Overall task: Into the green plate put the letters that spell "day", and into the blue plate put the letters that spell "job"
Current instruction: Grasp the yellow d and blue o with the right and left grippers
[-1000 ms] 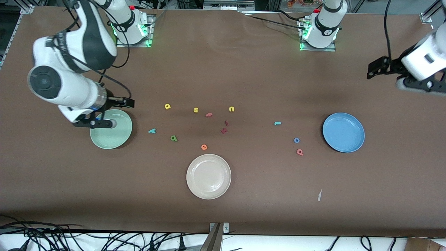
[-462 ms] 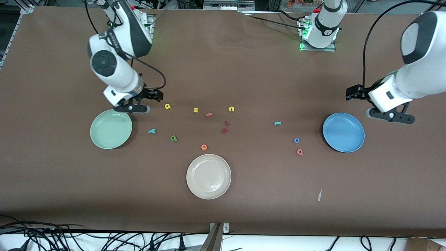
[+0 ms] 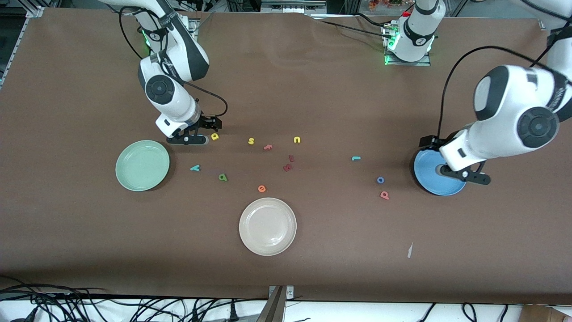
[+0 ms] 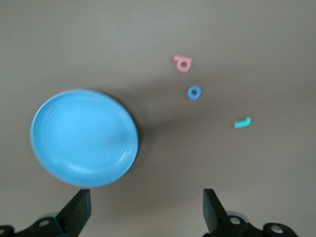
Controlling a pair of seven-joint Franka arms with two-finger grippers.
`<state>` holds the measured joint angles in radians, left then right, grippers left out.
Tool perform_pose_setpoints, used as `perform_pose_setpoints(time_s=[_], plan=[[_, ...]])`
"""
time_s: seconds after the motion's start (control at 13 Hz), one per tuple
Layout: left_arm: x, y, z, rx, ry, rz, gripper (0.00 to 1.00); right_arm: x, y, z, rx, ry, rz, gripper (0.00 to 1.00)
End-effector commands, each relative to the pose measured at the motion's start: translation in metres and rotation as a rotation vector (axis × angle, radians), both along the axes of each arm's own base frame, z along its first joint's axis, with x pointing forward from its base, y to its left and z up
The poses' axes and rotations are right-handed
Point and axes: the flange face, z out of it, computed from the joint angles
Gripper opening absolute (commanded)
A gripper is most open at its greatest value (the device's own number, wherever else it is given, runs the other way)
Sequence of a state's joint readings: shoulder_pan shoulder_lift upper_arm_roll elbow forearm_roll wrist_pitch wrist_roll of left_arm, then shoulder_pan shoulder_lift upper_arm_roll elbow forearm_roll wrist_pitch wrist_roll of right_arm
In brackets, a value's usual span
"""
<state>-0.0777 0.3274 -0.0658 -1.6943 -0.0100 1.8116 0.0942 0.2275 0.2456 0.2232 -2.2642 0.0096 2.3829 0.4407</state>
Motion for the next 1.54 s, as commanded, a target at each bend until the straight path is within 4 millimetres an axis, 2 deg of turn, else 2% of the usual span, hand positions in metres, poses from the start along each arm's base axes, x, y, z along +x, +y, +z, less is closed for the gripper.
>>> perform_pose_setpoints(time_s=[0.0, 0.23, 0.46, 0.69, 0.85, 0.92, 1.08, 1.15, 1.23, 1.31, 1.46], plan=[[0.017, -0.024, -0.033, -0.015, -0.052, 0.027, 1.0, 0.001, 0.006, -0.022, -0.002, -0.015, 0.02, 1.0], [0.027, -0.048, -0.074, -0.023, -0.097, 0.052, 1.0, 0.002, 0.01, -0.049, 0.019, -0.024, 0.02, 1.0], [0.031, -0.054, -0.123, -0.118, -0.124, 0.139, 1.0, 0.0, 0.011, -0.066, 0.026, -0.018, 0.02, 0.98], [0.022, -0.056, -0.158, -0.115, -0.169, 0.144, 1.0, -0.004, 0.017, -0.068, 0.025, -0.013, 0.032, 0.89], [0.006, -0.059, -0.184, -0.11, -0.189, 0.138, 1.0, -0.004, 0.018, -0.068, 0.025, -0.013, 0.034, 0.72], [-0.001, -0.061, -0.192, -0.108, -0.197, 0.134, 1.0, -0.005, 0.018, -0.069, 0.024, -0.012, 0.034, 0.67], [-0.016, -0.063, -0.208, -0.1, -0.189, 0.124, 1.0, -0.004, 0.018, -0.068, 0.025, -0.013, 0.037, 0.64], [-0.024, -0.067, -0.215, -0.096, -0.173, 0.106, 1.0, -0.004, 0.017, -0.068, 0.025, -0.014, 0.035, 0.57], [-0.032, -0.071, -0.221, -0.092, -0.157, 0.097, 1.0, -0.004, 0.018, -0.068, 0.025, -0.013, 0.037, 0.54], [-0.035, -0.072, -0.224, -0.09, -0.151, 0.094, 1.0, -0.004, 0.017, -0.068, 0.025, -0.014, 0.035, 0.49], [-0.035, -0.074, -0.224, -0.091, -0.151, 0.086, 1.0, -0.004, 0.017, -0.068, 0.025, -0.014, 0.035, 0.47]])
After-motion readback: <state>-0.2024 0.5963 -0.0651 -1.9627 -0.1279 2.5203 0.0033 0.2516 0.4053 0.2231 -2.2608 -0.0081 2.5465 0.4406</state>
